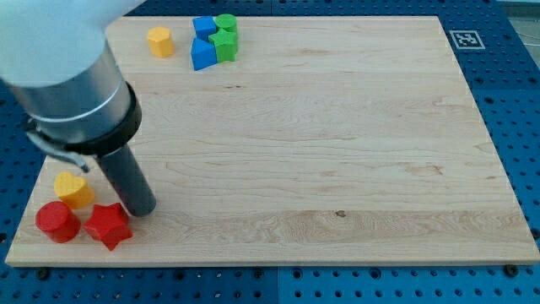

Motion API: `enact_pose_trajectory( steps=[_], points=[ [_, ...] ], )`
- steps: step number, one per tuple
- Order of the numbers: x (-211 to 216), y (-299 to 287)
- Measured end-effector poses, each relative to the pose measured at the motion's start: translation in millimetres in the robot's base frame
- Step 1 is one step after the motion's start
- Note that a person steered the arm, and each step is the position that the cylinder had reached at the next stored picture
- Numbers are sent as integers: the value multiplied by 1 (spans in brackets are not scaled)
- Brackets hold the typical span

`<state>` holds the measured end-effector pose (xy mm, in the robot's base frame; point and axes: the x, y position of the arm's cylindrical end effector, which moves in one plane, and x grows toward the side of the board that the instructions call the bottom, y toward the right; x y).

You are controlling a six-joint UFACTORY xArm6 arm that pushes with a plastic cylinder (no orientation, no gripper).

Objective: Place your arm at the left of the hexagon

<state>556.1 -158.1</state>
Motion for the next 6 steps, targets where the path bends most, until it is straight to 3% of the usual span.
enact_pose_trajectory(
  steps=[2,4,6],
  points=[
    [-44,13],
    [-142,12],
    [-231,-28]
  ],
)
